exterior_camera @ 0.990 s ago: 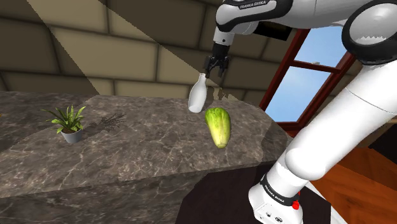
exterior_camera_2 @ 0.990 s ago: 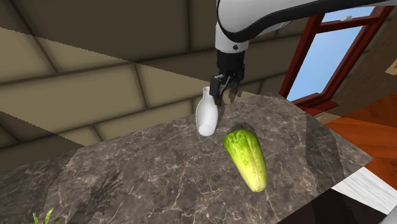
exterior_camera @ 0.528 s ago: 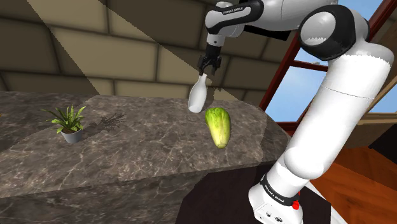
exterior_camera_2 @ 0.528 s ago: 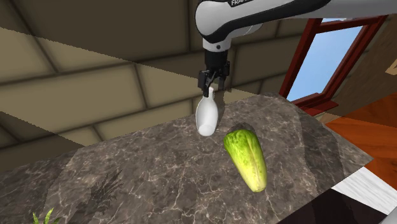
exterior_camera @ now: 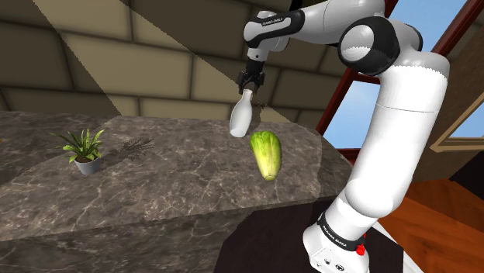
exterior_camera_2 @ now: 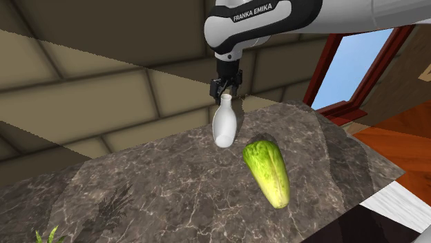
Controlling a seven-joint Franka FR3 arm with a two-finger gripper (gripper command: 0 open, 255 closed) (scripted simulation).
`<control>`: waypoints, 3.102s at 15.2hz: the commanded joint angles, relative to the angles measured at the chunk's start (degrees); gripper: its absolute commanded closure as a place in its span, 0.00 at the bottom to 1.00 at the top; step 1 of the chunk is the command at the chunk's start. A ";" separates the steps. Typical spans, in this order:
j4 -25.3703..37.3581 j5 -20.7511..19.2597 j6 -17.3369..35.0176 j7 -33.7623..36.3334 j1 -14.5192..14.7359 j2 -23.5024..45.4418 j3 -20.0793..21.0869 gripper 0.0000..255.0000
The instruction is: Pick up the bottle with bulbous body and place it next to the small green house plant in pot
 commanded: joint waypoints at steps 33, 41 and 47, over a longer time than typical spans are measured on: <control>6.25 -0.31 -7.09 0.32 -0.11 -0.90 -0.14 1.00; 12.72 -0.32 -13.35 0.48 -0.34 -0.69 -0.24 1.00; 18.61 -0.16 -18.38 0.53 -0.65 0.19 -0.30 1.00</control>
